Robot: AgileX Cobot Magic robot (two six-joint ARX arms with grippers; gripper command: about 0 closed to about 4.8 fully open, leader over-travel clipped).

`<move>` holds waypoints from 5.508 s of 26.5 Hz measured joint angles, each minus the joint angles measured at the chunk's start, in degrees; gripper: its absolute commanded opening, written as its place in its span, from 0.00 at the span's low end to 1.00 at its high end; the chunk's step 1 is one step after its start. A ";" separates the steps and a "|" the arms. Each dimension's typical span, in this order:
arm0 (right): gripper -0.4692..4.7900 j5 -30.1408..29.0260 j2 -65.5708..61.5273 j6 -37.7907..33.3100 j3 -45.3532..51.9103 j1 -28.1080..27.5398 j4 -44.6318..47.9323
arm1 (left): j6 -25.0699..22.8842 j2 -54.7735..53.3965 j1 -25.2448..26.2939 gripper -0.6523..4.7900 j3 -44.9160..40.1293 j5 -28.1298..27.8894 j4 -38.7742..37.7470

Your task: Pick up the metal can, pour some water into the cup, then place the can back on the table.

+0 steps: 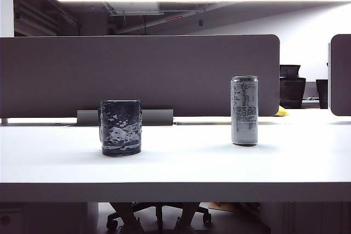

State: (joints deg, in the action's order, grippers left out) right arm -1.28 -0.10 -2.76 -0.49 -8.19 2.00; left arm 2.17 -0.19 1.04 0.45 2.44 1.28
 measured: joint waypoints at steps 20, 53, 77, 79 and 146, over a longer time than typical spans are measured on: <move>0.08 0.00 -0.02 0.00 0.00 0.00 0.00 | -0.02 0.02 -22.95 0.11 -0.02 1.05 0.00; 1.00 -12.52 -75.91 2.67 -29.29 21.62 41.88 | 0.00 0.02 -25.00 0.11 -0.02 5.77 0.00; 1.00 -7.89 -117.48 -3.50 -53.27 21.22 63.01 | 0.00 0.02 -25.03 0.11 -0.02 5.29 -0.04; 1.00 -7.89 -117.81 -3.87 -53.22 21.22 62.77 | 0.00 0.02 -25.03 0.11 -0.02 5.29 -0.04; 0.54 -20.06 -116.02 0.11 -53.07 27.87 63.91 | 0.00 0.02 -25.03 0.11 -0.02 5.29 -0.04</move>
State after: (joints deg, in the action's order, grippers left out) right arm -21.34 -116.11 -2.66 -53.56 19.68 65.91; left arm 2.17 -0.16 -23.99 0.43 7.73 1.23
